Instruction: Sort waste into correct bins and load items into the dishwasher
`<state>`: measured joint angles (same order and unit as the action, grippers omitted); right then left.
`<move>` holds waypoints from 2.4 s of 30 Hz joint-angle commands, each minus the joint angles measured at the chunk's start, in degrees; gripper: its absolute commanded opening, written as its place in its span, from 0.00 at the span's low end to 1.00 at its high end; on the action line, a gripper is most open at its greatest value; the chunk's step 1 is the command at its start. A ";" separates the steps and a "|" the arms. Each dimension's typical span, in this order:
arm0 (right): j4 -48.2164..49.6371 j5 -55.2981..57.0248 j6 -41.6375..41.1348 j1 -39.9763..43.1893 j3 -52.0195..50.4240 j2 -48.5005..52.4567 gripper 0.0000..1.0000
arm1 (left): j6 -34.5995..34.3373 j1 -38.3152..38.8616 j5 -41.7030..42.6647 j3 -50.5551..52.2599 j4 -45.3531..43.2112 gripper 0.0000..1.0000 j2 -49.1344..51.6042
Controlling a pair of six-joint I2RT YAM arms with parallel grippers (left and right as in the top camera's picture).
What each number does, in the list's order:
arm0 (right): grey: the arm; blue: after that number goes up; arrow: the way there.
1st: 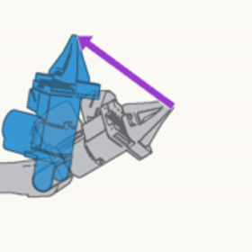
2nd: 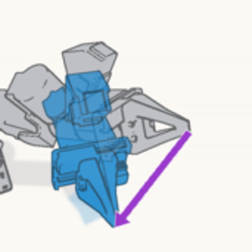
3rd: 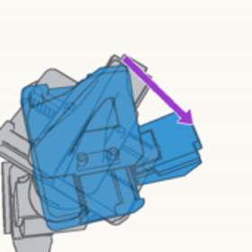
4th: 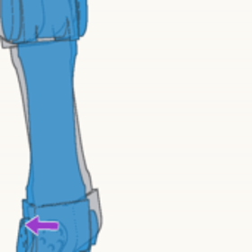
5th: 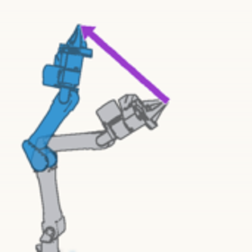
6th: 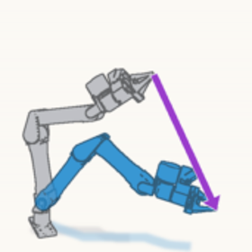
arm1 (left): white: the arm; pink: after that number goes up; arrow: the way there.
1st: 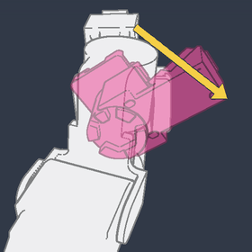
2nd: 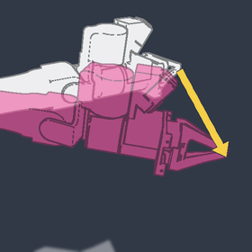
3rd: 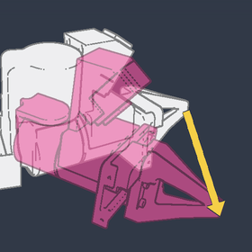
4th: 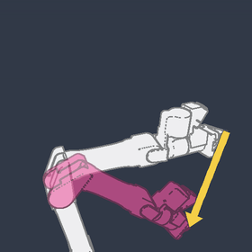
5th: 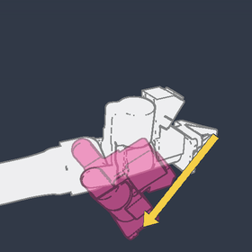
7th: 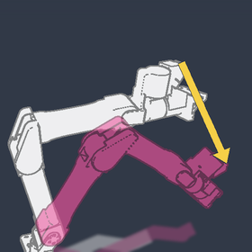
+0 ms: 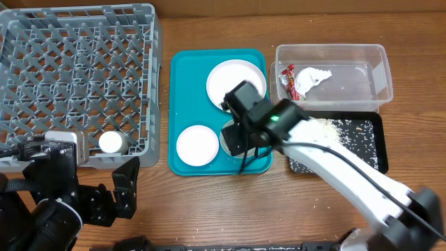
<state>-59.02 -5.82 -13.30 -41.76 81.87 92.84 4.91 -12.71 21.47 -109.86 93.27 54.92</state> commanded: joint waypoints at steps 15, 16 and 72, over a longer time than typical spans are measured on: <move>1.77 1.40 -1.53 -0.02 2.60 -26.21 0.75 | 1.11 0.31 1.03 0.22 -3.13 1.00 0.20; 2.29 1.73 -1.55 -0.02 2.60 -28.24 1.00 | 1.11 0.31 1.03 0.22 -3.13 1.00 0.20; 47.87 1.64 6.03 38.95 -77.22 -92.67 1.00 | 1.11 0.31 1.01 0.22 -3.13 1.00 0.20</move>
<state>-14.17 -3.92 -7.46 -3.07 7.29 1.34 4.91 -12.71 21.89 -109.71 90.30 54.92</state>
